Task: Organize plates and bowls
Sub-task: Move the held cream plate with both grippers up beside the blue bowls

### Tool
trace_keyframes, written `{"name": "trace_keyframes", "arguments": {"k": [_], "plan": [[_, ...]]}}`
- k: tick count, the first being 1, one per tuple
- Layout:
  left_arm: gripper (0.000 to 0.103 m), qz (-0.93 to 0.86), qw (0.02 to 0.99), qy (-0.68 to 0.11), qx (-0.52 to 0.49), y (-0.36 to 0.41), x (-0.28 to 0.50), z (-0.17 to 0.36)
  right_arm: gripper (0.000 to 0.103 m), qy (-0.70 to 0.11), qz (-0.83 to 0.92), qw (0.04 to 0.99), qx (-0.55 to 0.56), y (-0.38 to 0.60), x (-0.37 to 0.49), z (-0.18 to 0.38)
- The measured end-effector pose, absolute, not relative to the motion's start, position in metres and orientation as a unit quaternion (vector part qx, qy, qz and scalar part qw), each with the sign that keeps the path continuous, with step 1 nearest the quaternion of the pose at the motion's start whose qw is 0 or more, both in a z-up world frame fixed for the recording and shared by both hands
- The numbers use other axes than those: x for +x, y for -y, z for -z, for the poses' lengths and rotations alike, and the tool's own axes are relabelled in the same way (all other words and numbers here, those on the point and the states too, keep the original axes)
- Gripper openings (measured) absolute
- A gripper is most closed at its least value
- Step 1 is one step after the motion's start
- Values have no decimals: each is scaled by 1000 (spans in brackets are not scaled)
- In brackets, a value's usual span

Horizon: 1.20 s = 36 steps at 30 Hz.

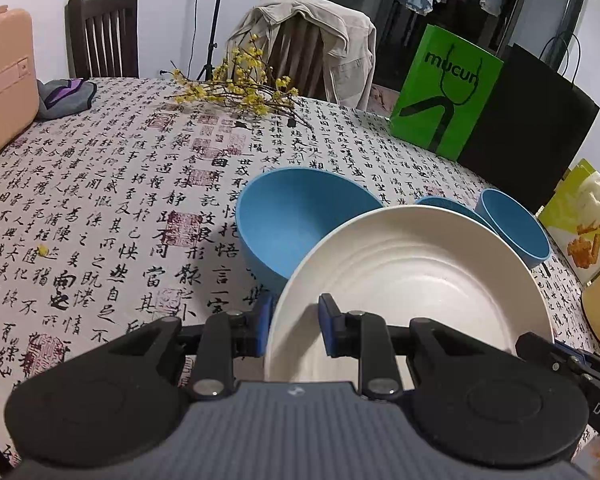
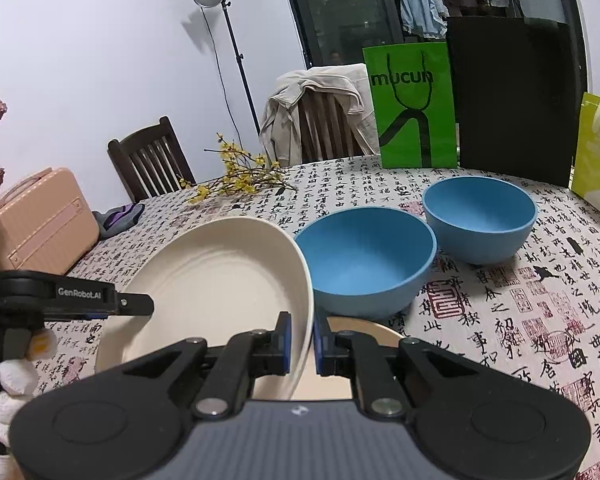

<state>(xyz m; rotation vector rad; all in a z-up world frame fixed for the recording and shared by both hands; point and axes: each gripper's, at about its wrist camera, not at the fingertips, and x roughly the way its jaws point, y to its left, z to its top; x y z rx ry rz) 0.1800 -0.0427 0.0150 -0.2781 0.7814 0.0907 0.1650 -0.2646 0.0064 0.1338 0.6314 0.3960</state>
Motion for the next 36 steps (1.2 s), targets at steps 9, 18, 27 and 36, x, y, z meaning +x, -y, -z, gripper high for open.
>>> {"name": "trace_keyframes", "arguments": {"k": [9, 18, 27, 36], "plan": [[25, -28, 916, -379, -131, 52, 175, -9, 11, -310, -182, 930, 81, 277, 156, 3], [25, -19, 913, -387, -124, 64, 175, 0, 11, -307, -168, 933, 87, 288, 146, 13], [25, -9, 912, -393, -119, 74, 176, 7, 11, -310, -158, 932, 98, 300, 141, 23], [25, 1, 909, -400, -115, 84, 178, 14, 11, -310, -149, 933, 104, 311, 137, 29]]}}
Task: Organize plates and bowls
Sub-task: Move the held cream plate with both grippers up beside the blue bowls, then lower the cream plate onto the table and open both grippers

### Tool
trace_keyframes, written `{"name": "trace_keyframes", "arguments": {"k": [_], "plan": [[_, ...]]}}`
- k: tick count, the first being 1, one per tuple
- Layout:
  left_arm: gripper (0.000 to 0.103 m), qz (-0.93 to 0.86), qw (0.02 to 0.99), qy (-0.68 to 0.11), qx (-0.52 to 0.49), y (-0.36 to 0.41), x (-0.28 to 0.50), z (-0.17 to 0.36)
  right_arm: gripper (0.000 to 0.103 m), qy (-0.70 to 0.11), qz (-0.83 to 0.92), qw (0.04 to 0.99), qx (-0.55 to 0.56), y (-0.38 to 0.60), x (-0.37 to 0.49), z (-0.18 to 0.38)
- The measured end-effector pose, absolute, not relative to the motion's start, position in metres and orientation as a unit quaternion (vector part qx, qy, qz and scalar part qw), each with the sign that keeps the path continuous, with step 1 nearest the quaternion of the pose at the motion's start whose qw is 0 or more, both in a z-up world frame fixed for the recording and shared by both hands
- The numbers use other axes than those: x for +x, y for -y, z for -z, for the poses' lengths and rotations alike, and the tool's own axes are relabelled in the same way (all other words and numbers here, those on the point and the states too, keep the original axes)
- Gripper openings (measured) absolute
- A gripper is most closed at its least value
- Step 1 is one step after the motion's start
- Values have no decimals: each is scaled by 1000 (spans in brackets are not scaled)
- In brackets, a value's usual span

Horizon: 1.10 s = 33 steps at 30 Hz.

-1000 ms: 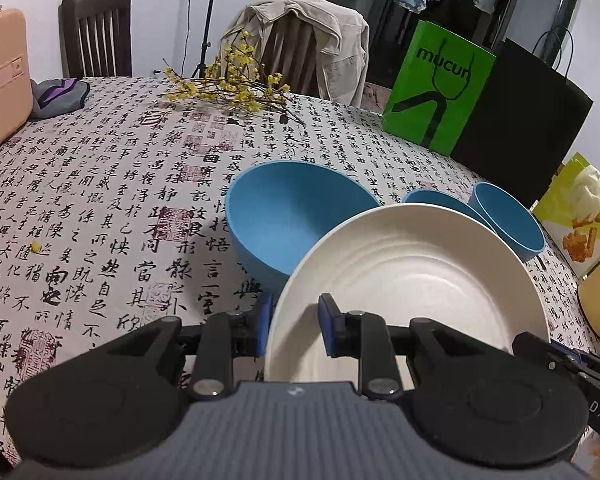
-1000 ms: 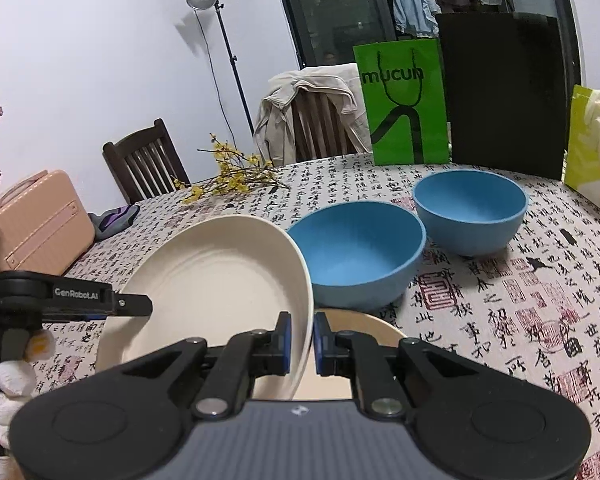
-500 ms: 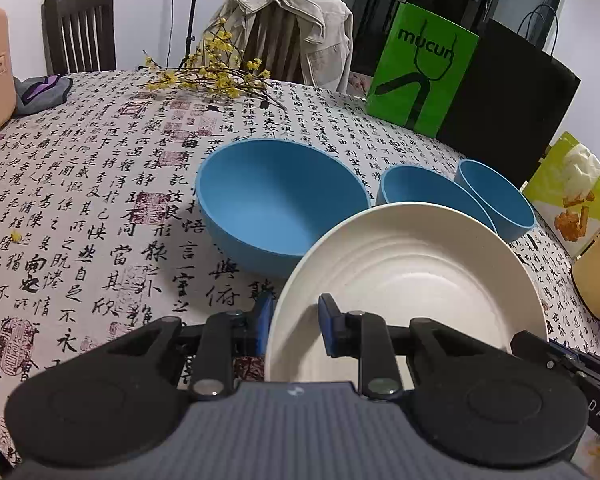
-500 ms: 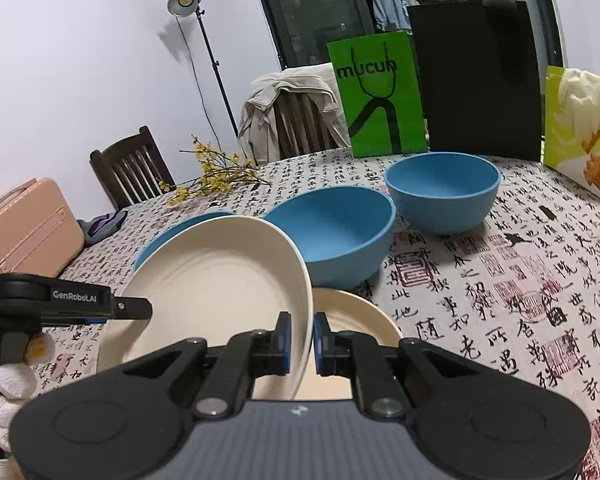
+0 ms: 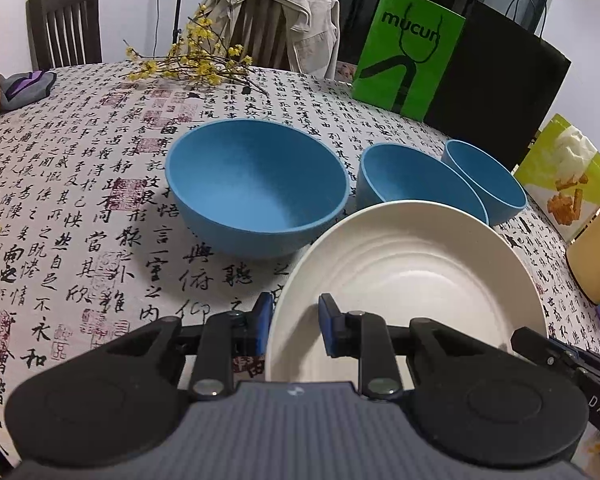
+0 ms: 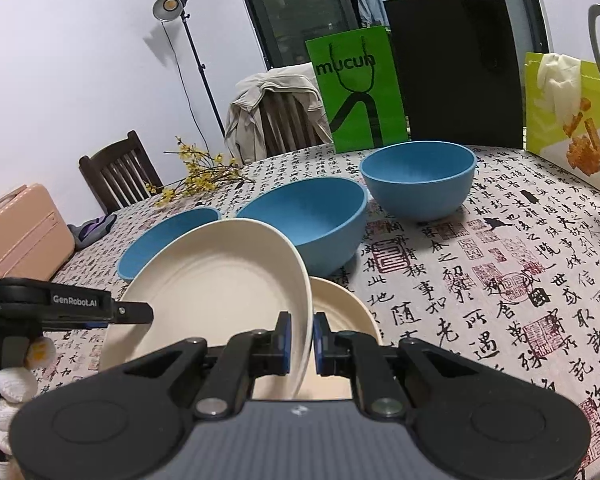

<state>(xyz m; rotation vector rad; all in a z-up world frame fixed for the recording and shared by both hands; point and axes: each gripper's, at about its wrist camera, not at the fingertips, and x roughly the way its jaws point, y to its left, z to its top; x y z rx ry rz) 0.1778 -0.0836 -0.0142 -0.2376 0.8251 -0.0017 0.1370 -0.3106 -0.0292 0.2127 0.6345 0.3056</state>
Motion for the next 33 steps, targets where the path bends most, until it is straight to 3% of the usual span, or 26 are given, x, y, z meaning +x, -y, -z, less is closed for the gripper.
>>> {"name": "trace_keyframes", "arguments": {"k": [20, 33], "plan": [[25, 16, 904, -417, -96, 102, 186, 29, 11, -314, -121, 938, 80, 320, 133, 44], [25, 14, 907, -415, -72, 111, 187, 38, 15, -279, -89, 955, -46, 293, 119, 52]]}}
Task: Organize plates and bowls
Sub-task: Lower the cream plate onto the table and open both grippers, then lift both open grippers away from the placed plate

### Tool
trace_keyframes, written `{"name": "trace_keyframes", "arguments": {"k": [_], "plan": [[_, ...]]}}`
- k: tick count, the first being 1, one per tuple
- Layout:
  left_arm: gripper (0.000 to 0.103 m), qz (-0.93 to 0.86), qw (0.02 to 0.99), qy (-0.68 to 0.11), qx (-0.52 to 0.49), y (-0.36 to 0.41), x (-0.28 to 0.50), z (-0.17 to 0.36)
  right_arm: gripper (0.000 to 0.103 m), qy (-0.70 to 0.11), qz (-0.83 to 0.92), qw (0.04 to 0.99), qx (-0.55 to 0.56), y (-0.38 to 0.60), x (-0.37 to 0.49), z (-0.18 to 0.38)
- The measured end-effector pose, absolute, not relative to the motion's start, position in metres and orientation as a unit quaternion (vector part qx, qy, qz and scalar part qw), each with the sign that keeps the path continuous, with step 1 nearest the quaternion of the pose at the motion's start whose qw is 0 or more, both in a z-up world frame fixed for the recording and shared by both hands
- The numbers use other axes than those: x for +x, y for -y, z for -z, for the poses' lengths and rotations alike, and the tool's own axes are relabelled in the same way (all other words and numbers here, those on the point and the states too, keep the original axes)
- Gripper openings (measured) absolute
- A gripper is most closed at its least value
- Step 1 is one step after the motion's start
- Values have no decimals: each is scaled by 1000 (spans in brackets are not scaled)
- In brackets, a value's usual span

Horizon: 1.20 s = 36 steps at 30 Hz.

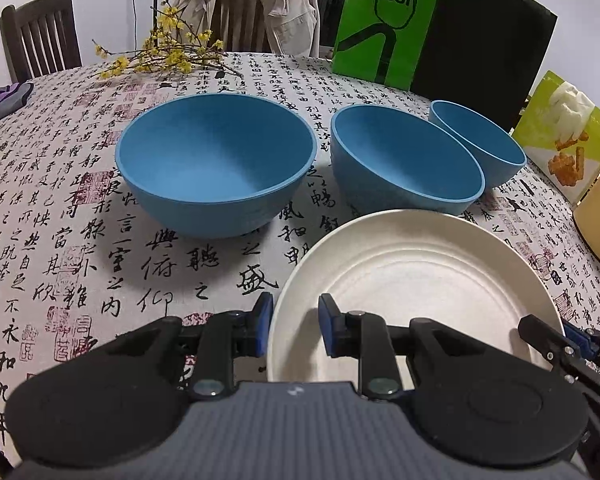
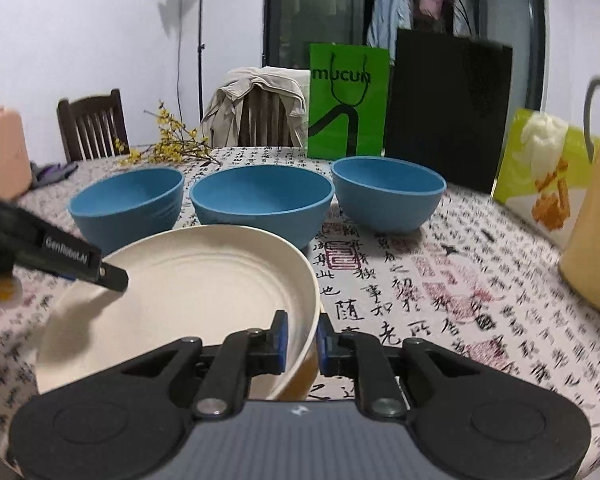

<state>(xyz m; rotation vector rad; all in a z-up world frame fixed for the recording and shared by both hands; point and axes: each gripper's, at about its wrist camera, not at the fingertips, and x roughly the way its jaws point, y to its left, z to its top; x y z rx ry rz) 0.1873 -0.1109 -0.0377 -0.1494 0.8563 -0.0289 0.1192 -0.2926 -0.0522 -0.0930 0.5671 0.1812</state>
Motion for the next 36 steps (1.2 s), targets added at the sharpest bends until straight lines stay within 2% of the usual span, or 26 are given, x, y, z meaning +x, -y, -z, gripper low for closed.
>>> {"name": "trace_keyframes", "arguments": {"k": [8, 13, 14, 16, 19, 20, 21, 22, 24, 26, 28, 36], "plan": [[25, 12, 909, -411, -67, 113, 187, 40, 20, -235, -65, 957, -158, 267, 108, 56], [29, 14, 921, -384, -57, 111, 180, 32, 21, -221, -77, 961, -147, 272, 108, 53], [32, 13, 923, -380, -58, 109, 178, 31, 24, -216, -80, 963, -142, 274, 107, 51], [39, 8, 928, -368, -60, 106, 175, 28, 46, -201, -84, 967, -133, 277, 104, 47], [55, 6, 936, -344, -70, 98, 167, 22, 65, -180, -88, 973, -110, 285, 100, 43], [66, 5, 939, -334, -75, 94, 164, 20, 68, -177, -92, 975, -96, 289, 101, 41], [80, 4, 943, -321, -81, 90, 159, 19, 76, -176, -94, 976, -83, 293, 102, 41], [85, 4, 947, -310, -87, 86, 155, 18, 85, -176, -96, 978, -63, 299, 105, 40], [100, 5, 953, -286, -95, 79, 147, 17, 90, -172, -98, 980, -30, 309, 109, 42], [103, 6, 959, -264, -103, 72, 141, 17, 92, -167, -106, 980, 1, 319, 114, 44], [103, 5, 964, -244, -108, 66, 138, 19, 103, -159, -106, 981, 30, 330, 119, 48], [103, -5, 977, -194, -87, 60, 137, 33, 103, -130, -93, 981, 110, 359, 141, 69]]}}
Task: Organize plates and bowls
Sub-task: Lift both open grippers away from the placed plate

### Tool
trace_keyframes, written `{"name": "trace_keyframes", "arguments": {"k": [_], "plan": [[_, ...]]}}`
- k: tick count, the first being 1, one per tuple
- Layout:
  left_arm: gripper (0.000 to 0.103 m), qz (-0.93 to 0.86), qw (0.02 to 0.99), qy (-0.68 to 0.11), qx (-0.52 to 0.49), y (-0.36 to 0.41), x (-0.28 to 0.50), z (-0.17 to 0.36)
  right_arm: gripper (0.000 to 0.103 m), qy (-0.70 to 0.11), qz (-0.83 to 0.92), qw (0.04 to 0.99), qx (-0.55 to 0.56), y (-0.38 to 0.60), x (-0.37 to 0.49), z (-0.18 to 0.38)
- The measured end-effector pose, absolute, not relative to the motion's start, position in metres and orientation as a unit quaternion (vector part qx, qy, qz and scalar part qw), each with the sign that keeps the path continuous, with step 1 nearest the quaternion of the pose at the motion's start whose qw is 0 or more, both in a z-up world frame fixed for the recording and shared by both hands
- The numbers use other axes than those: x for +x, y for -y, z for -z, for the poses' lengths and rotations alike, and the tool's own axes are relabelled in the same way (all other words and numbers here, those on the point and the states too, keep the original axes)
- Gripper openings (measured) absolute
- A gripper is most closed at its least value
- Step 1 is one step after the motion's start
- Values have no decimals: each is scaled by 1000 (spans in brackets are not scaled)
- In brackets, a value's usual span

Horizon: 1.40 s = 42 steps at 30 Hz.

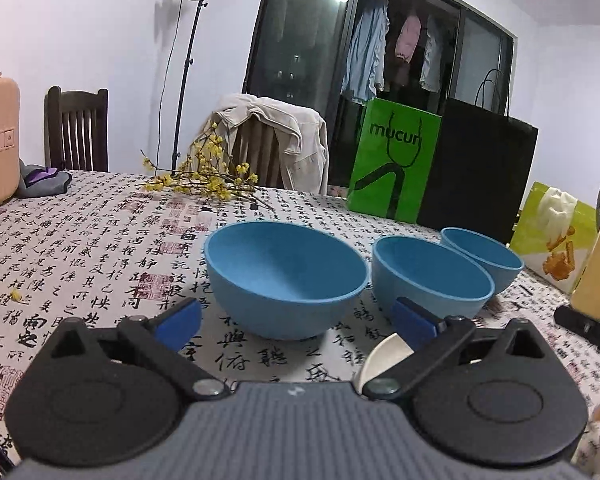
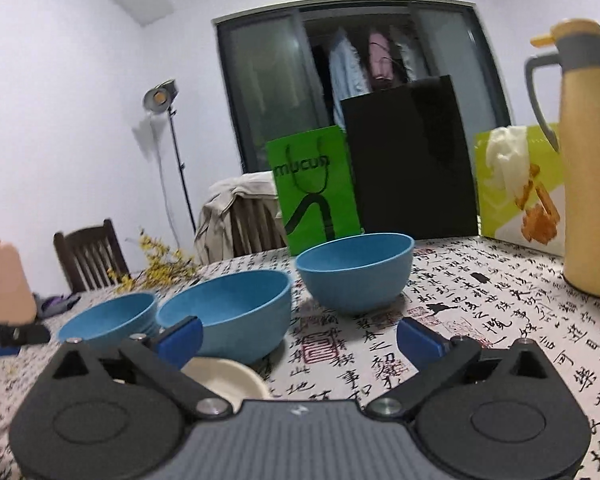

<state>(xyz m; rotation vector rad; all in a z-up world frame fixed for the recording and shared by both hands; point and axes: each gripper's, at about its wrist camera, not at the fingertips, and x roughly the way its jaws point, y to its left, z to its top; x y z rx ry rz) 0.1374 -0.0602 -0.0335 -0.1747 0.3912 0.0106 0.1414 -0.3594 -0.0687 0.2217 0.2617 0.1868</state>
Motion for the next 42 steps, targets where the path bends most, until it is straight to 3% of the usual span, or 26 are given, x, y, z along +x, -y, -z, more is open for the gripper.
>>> {"name": "trace_keyframes", "arguments": {"k": [10, 42], "plan": [[103, 34, 974, -185, -123, 50, 140, 54, 103, -137, -113, 968, 179, 384, 160, 92], [103, 53, 971, -188, -136, 50, 138, 57, 103, -156, -106, 967, 170, 378, 163, 93]]}}
